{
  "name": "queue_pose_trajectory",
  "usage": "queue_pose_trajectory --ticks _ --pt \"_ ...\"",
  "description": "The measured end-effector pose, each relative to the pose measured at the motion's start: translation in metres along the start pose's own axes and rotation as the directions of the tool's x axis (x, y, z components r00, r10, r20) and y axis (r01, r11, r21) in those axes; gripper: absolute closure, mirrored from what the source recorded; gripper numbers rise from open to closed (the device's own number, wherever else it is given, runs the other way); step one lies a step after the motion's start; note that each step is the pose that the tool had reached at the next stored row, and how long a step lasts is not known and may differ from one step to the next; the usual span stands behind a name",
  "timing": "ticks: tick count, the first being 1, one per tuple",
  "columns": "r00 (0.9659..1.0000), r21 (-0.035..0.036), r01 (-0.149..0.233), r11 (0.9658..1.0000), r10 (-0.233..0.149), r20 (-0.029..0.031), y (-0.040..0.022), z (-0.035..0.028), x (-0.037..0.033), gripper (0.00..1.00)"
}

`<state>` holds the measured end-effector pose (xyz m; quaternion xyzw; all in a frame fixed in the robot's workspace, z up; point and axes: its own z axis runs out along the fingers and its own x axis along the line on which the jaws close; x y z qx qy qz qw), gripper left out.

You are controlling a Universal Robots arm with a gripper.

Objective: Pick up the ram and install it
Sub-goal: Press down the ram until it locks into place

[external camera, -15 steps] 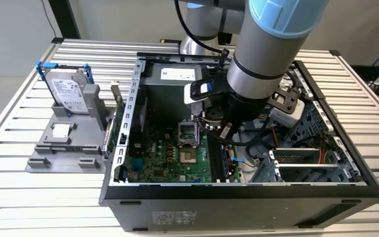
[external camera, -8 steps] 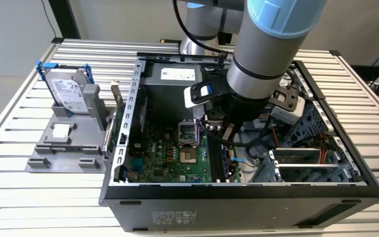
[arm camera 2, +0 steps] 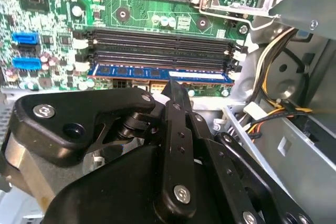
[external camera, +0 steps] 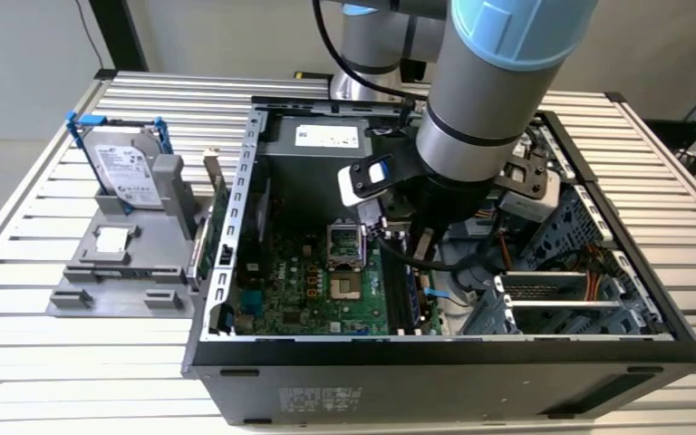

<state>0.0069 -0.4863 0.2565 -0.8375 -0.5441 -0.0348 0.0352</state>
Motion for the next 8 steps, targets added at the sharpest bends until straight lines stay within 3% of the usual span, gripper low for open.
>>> queue_pose_trajectory --ticks 4,8 --pt "0.9989 0.0047 0.047 0.9989 -0.047 0.0005 -0.0001 0.0009 0.0 1.0" --pt "0.9942 0.0108 0.108 0.9941 -0.108 0.0008 0.0 0.0024 0.0 1.0"
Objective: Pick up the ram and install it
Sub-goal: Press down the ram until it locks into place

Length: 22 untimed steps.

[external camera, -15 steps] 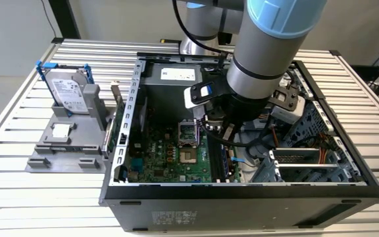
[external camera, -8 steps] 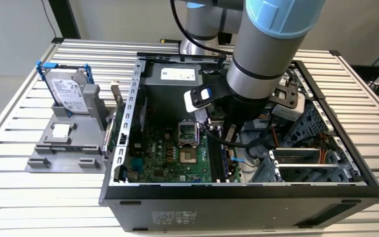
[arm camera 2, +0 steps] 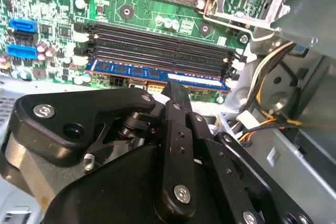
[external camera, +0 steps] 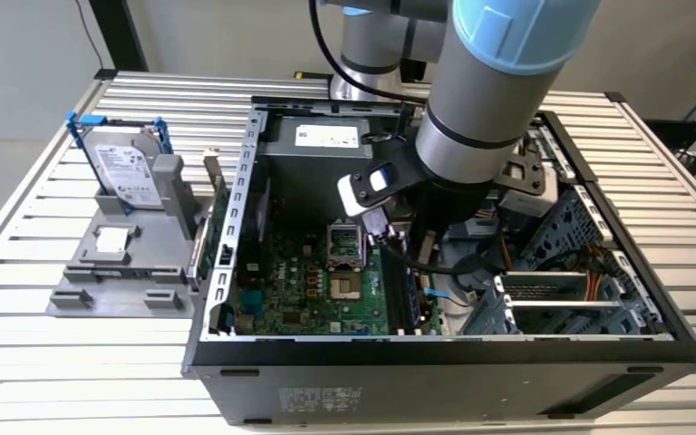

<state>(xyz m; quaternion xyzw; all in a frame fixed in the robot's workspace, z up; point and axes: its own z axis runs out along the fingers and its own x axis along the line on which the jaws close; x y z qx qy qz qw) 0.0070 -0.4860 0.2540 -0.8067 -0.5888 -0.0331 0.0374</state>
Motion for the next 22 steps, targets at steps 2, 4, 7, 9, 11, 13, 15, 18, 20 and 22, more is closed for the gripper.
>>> queue_pose_trajectory --ticks 2,4,7,9,11,13,15,18,20,22 --pt "0.9996 0.0024 0.027 0.9996 -0.027 0.0005 0.0 0.0011 -0.0001 1.0" --pt "0.9988 0.0046 0.05 0.9988 -0.05 0.0009 0.0 0.002 -0.0002 1.0" --pt "0.9968 0.0079 0.08 0.9967 -0.08 0.0003 0.0001 0.0029 -0.0003 1.0" --pt "0.9951 0.0101 0.098 0.9951 -0.098 -0.0011 0.0001 0.0036 -0.0004 1.0" --pt "0.9933 0.0125 0.116 0.9932 -0.116 -0.0042 0.0001 0.0051 -0.0005 1.0" --pt "0.991 0.015 0.134 0.9909 -0.134 -0.0079 0.0001 0.0067 -0.0007 1.0" --pt "0.9883 0.0176 0.152 0.9882 -0.152 -0.0118 0.0002 0.0078 -0.0008 1.0" --pt "0.9847 0.0208 0.174 0.9846 -0.173 -0.0192 0.0002 0.0102 -0.001 1.0" --pt "0.9819 0.023 0.188 0.9819 -0.188 -0.0251 0.0002 0.0119 -0.0011 1.0" --pt "0.9791 0.025 0.202 0.9791 -0.201 -0.0301 0.0002 0.0134 -0.0012 1.0"
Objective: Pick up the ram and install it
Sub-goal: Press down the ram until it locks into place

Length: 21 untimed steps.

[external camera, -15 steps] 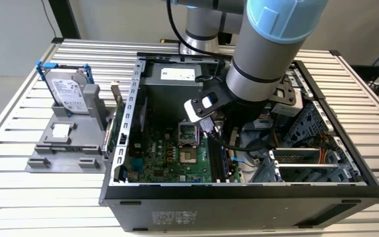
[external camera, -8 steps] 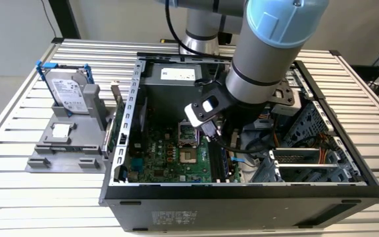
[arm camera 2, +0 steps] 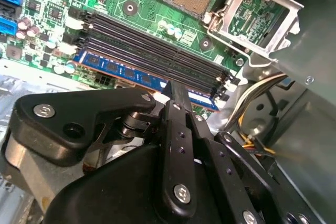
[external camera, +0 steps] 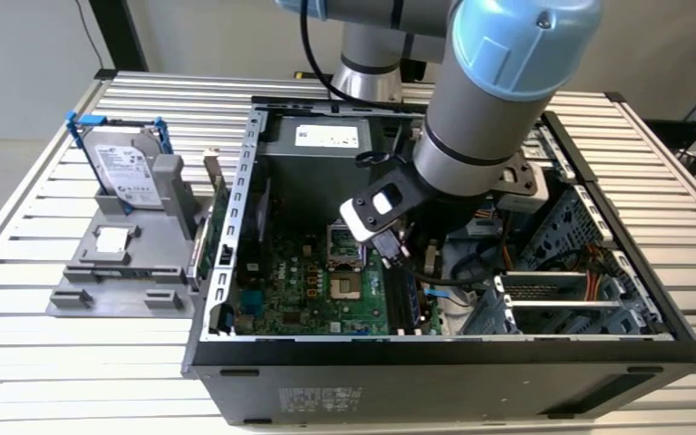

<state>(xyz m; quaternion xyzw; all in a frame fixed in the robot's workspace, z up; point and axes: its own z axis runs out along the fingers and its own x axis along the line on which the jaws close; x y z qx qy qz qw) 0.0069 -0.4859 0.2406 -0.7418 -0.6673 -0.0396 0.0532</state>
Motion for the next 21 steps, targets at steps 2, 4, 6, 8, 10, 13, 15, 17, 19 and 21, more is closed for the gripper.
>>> queue_pose_trajectory --ticks 2,4,6,8,10,13,15,17,19,21 --pt "1.0 0.0004 0.002 1.0 -0.002 -0.0012 0.0 0.0001 0.0 1.0" --pt "1.0 0.0006 0.003 1.0 -0.003 -0.0013 0.0019 0.0001 0.0002 1.0" --pt "1.0 -0.0069 0.003 1.0 -0.003 0.0015 0.0022 0.0015 0.0006 1.0" --pt "0.9999 -0.0199 0.005 0.9998 -0.005 0.011 0.0021 0.0026 0.0024 1.0" --pt "0.9996 -0.0319 0.007 0.9995 -0.006 0.0287 0.0016 0.0037 0.0068 1.0" --pt "0.9994 -0.0343 0.007 0.9994 -0.006 0.0327 0.0015 0.005 0.0083 1.0" --pt "0.9994 -0.0342 0.007 0.9994 -0.006 0.0327 0.0022 0.0061 0.0083 1.0" --pt "0.9994 -0.0341 0.007 0.9994 -0.006 0.0327 0.0023 0.0097 0.008 1.0" --pt "0.9994 -0.0341 0.007 0.9994 -0.006 0.0327 0.0024 0.0132 0.0078 1.0" --pt "0.9994 -0.0341 0.007 0.9994 -0.006 0.0328 0.0024 0.017 0.0075 1.0"
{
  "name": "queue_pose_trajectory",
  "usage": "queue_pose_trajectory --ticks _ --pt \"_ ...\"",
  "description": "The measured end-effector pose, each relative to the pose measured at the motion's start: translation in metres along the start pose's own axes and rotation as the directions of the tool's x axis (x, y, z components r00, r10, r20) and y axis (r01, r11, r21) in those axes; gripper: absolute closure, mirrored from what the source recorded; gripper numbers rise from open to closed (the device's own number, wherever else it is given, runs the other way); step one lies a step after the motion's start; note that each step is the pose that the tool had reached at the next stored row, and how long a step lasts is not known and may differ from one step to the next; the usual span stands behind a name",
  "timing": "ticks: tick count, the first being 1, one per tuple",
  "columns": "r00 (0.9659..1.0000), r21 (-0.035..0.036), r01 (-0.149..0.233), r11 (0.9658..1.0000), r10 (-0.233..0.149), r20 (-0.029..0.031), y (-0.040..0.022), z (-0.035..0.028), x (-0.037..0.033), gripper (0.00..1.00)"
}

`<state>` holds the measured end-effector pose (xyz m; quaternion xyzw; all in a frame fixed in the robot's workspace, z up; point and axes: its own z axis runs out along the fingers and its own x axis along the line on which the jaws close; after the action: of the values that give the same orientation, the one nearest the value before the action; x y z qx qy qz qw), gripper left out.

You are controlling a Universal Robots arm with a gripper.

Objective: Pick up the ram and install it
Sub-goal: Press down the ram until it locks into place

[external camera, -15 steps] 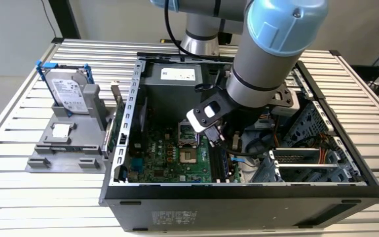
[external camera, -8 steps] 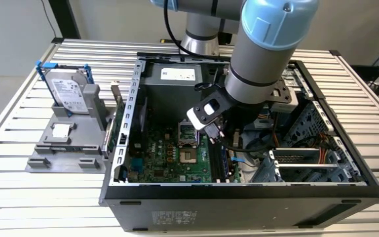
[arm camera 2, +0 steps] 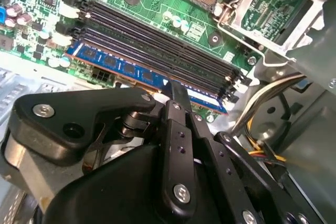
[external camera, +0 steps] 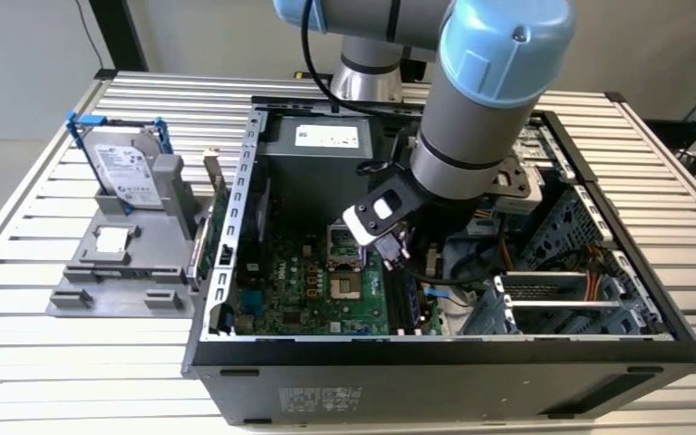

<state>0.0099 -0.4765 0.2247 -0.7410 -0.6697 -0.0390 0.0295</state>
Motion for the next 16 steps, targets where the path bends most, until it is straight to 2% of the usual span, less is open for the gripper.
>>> queue_pose_trajectory --ticks 5,7,8,10,11,16 --pt "1.0 0.0002 0.0 1.0 0.0 0.0018 -0.0002 0.0084 -0.0005 1.0" --pt "1.0 0.001 0.0 1.0 0.0 0.0058 -0.0001 0.0087 -0.0001 1.0" --pt "1.0 0.001 0.0 1.0 0.0 0.0058 -0.0001 0.0063 0.0004 1.0" --pt "1.0 -0.0004 0.0 1.0 0.0 -0.0023 -0.0001 0.0008 0.001 1.0" --pt "1.0 0.0 0.0 1.0 0.0 -0.0006 -0.0001 -0.0044 0.0013 1.0" --pt "1.0 0.0 0.0 1.0 0.0 -0.0001 0.0001 -0.0274 0.0034 1.0"
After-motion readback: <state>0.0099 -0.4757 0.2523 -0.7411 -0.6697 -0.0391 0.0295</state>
